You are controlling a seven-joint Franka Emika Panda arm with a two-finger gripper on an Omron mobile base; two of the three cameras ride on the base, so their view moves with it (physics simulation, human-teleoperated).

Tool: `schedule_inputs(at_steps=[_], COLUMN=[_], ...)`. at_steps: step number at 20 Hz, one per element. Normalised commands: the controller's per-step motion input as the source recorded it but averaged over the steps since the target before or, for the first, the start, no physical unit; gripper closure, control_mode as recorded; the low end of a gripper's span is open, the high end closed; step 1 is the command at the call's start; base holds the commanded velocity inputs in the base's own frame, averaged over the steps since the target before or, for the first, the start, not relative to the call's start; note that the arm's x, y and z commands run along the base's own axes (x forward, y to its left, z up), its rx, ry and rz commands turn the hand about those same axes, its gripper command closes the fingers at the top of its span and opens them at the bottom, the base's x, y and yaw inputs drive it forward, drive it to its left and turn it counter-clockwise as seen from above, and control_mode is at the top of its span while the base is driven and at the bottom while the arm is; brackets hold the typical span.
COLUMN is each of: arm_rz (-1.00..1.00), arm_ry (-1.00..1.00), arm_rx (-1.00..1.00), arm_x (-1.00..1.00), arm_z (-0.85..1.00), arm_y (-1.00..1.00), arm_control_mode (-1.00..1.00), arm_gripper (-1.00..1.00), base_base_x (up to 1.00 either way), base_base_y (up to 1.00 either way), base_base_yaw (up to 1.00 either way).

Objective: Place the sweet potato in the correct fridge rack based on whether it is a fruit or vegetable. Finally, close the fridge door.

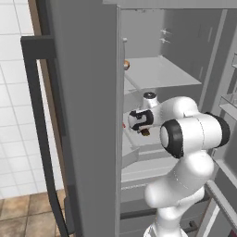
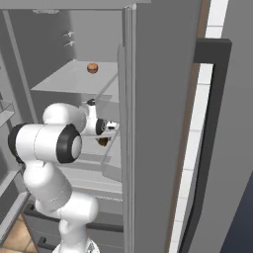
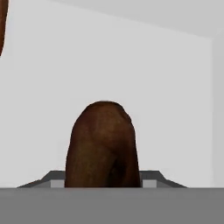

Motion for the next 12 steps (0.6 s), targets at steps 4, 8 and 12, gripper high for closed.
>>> schedule_inputs(at_steps=[4,8,12], arm_rz=[0.0,0.0,0.0], arm_ry=[0.0,0.0,-0.05], arm_rx=[0.0,0.0,-0.02], arm_x=[0.31,0.11,-0.51], arm_z=[-0.51,-0.47,-0.63], arm_y=[-0.01,-0.01,0.0], arm_control_mode=[-1.0,-1.0,-1.0], arm_gripper=[1.0,1.0,-1.0], base_base_x=[0.0,0.0,0.0], base_base_y=[0.0,0.0,0.0], base_base_yaw=[0.0,0.0,0.0])
